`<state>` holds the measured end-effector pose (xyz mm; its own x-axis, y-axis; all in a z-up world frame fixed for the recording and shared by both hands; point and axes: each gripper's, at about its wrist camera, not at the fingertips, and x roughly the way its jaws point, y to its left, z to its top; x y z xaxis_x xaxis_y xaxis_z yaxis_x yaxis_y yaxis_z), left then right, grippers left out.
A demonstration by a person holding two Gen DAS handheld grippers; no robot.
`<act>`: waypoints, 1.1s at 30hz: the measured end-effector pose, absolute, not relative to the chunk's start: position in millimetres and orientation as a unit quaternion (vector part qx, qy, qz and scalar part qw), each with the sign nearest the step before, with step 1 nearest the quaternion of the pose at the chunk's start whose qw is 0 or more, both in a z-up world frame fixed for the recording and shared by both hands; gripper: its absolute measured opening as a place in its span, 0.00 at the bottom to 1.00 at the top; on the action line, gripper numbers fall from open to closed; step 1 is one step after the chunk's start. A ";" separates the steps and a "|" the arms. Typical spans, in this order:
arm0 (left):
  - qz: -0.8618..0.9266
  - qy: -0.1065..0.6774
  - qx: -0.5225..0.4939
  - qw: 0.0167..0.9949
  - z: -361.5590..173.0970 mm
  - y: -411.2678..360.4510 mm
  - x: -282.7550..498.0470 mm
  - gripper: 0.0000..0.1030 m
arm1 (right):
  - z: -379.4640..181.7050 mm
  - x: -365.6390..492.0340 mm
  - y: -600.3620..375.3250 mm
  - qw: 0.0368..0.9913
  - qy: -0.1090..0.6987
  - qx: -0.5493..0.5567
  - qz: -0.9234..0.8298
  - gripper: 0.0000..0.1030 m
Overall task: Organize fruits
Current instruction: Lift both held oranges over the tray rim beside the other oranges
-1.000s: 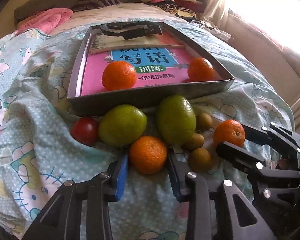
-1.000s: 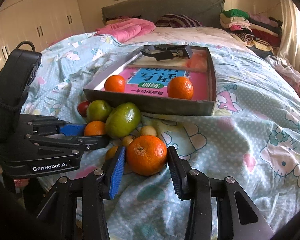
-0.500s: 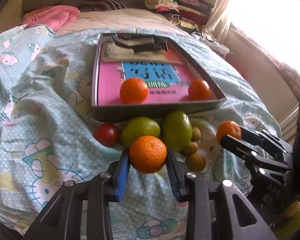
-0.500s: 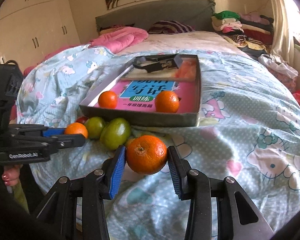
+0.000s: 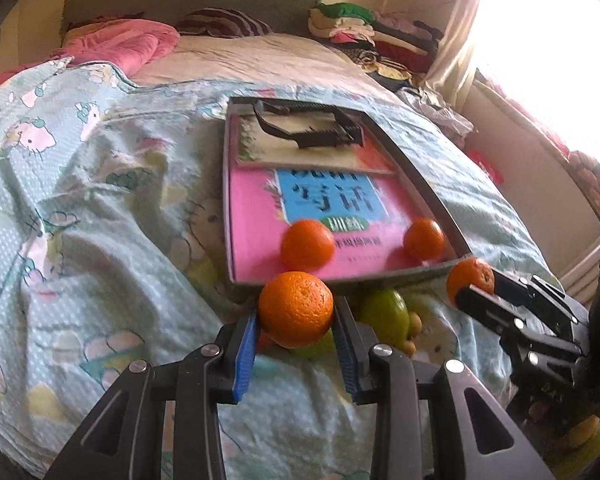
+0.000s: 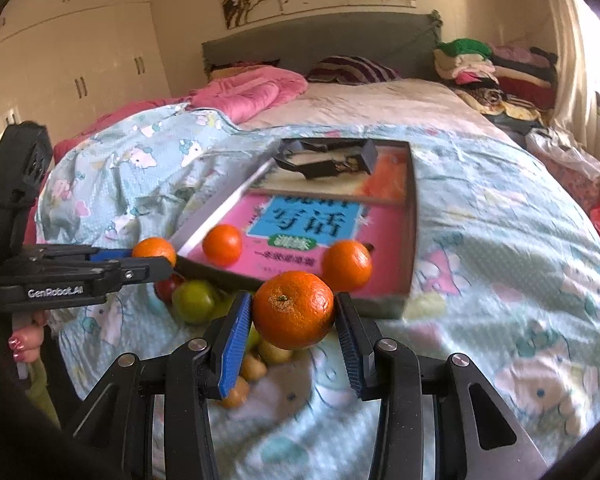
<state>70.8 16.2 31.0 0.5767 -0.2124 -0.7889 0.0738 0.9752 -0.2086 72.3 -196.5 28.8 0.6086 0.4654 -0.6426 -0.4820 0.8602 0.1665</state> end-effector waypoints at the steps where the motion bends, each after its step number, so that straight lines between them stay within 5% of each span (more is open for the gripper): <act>1: -0.079 0.452 -0.077 0.885 32.1 17.6 73.8 0.35 | 30.0 74.2 -192.8 0.896 0.353 -0.015 0.267 0.42; 33: -0.052 0.461 0.001 0.886 25.4 4.3 118.0 0.35 | 3.3 138.7 -133.1 0.872 0.388 -0.082 0.287 0.42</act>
<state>118.0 4.3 25.4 0.5686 -0.0907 -0.8176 0.0934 0.9946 -0.0453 138.7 -133.1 3.3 0.5342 0.4373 -0.7235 -0.5650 0.8213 0.0792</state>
